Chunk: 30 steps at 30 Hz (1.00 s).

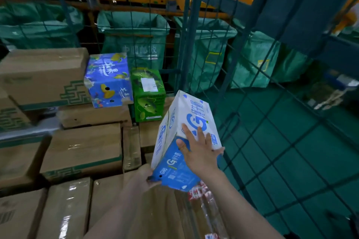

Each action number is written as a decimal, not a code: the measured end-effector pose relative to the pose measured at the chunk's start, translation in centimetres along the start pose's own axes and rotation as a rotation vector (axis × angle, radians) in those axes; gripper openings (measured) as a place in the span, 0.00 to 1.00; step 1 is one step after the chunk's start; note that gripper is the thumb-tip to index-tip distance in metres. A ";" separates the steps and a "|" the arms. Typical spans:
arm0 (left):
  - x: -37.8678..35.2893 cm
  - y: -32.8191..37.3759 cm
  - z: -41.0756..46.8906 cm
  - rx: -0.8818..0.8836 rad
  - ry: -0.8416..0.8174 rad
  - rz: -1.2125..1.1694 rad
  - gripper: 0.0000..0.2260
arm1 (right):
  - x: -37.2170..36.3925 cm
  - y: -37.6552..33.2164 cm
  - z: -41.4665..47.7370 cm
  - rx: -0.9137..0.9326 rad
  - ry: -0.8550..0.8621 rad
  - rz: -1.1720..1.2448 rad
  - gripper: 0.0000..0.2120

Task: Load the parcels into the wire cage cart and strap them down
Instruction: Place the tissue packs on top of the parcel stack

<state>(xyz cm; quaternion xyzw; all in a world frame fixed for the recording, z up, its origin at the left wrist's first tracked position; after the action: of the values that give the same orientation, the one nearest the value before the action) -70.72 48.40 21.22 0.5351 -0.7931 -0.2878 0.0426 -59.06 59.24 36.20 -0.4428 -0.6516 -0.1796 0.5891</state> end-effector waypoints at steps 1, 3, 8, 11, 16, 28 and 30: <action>-0.9 0.4 0.8 -0.001 -0.005 -0.016 0.08 | 0.1 0.2 1.1 0.009 0.002 0.005 0.28; -2.5 0.7 2.0 -0.014 -0.006 -0.048 0.09 | 0.2 0.2 3.1 0.027 0.016 -0.012 0.32; -10.0 3.3 5.9 -0.143 -0.182 -0.120 0.13 | -1.3 1.5 10.7 0.152 -0.028 -0.199 0.26; -14.1 5.0 7.1 -0.150 -0.215 -0.125 0.17 | -6.2 3.7 13.2 0.217 -0.184 -0.255 0.23; -13.7 6.0 10.1 -0.266 -0.117 -0.011 0.25 | -7.8 6.2 15.9 0.178 -0.079 -0.070 0.35; -13.9 8.3 12.7 -0.330 -0.040 0.147 0.10 | -7.3 9.4 20.4 -0.464 0.029 0.641 0.38; -13.9 8.4 12.9 -0.329 -0.050 0.157 0.10 | -7.7 9.3 20.6 -0.465 0.064 0.656 0.38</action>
<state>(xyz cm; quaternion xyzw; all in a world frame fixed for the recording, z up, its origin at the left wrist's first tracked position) -76.62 68.02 18.03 0.4498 -0.7755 -0.4227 0.1325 -64.92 77.11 21.43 -0.7430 -0.3990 -0.1385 0.5191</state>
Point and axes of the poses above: each hand's wrist, its own z-axis towards the middle knuckle, its own x-axis out of the back of the hand, y = z × x, the point moved 6 cm from there along z, towards the middle knuckle, and after that the axes turned 7 degrees about -z, right-handed, at the moved point
